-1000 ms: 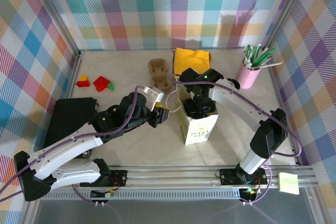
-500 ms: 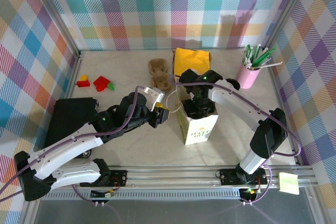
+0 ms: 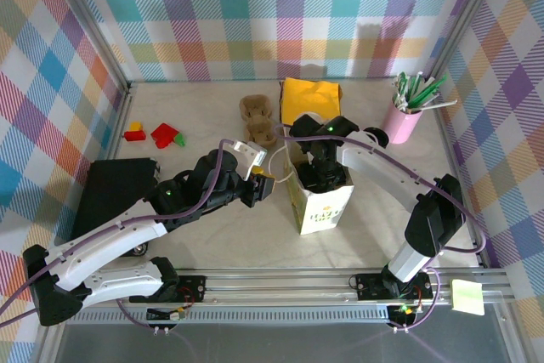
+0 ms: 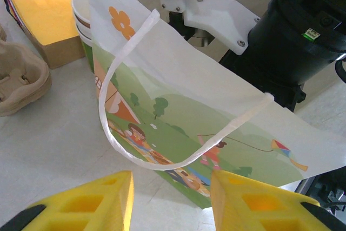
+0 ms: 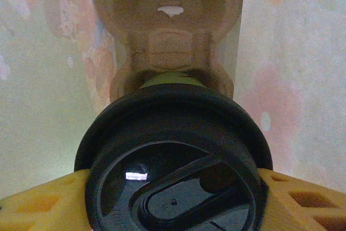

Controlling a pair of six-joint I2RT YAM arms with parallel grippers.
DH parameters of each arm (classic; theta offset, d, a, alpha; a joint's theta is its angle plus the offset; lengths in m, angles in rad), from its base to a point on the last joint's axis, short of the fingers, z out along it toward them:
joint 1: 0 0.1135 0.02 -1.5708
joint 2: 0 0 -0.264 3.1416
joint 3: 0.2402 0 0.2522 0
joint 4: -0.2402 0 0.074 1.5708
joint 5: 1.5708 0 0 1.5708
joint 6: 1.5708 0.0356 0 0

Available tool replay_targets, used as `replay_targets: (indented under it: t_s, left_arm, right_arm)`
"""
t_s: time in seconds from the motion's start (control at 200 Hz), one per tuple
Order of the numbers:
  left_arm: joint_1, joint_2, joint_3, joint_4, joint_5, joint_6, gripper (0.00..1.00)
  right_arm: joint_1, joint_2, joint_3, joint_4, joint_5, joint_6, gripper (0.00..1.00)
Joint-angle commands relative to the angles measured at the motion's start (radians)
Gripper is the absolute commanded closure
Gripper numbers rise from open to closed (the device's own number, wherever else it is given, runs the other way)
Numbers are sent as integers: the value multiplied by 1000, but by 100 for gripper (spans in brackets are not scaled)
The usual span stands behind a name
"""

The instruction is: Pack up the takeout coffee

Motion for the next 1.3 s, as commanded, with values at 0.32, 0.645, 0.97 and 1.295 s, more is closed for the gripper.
replay_targets:
  t_s: [0.32,0.645,0.97,1.295]
  left_arm:
    - [9,10,-15,39,8,-11,58]
    - [9,17,-12,45,12,-11,58]
    - [10,26,-5,47,17,-11,58]
    - [10,26,-4,44,16,-9,58]
  right_arm:
    - [11,-5,-28,15,-15,20,40]
    - [12,-4,-28,15,-15,18,40]
    - [12,-3,-36,20,-12,16,41]
    - [13,1,-52,37,-15,16,41]
